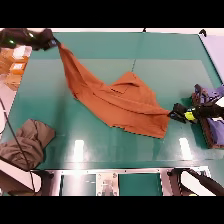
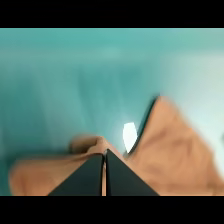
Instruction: Fold the shirts.
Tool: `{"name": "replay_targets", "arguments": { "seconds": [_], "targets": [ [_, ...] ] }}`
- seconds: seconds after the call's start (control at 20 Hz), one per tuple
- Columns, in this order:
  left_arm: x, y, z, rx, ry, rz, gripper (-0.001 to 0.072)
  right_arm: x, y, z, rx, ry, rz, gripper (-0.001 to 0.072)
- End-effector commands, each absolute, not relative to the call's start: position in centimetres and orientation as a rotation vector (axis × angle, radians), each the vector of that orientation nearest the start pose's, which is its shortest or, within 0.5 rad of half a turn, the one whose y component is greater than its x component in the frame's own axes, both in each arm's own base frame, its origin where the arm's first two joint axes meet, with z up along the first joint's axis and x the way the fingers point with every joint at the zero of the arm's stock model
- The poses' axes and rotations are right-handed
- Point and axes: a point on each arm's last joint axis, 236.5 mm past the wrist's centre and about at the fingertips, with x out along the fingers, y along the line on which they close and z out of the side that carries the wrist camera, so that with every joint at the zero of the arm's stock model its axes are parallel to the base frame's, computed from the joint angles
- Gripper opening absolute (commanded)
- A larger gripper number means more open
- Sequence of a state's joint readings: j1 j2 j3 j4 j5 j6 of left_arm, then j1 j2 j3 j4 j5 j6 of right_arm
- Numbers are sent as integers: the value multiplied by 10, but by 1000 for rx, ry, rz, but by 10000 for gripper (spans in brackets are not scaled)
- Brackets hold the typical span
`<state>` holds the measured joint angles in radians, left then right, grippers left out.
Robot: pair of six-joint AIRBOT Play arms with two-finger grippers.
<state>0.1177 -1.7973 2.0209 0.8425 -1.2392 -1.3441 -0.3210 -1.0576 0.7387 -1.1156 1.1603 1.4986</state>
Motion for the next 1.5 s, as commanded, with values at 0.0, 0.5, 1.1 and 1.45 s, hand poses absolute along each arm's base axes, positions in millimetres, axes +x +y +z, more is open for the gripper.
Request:
{"name": "replay_targets", "arguments": {
  "seconds": [0.0, 0.5, 1.1, 1.45],
  "targets": [
    [541, -62, 74, -314, 1091, -431, 28, 313, -26, -30, 552, 1236, -77, 515],
    [508, -59, 11, -338, 1274, -407, 29, 492, 24, -46, 684, 1232, 260, 446],
    [519, -74, 47, -368, 1175, -478, 28, 512, 114, -57, 632, 1328, 541, 15],
    [480, -76, 360, -162, 431, -466, 28, 506, 71, 309, 347, 571, 545, 14]
  ]
}}
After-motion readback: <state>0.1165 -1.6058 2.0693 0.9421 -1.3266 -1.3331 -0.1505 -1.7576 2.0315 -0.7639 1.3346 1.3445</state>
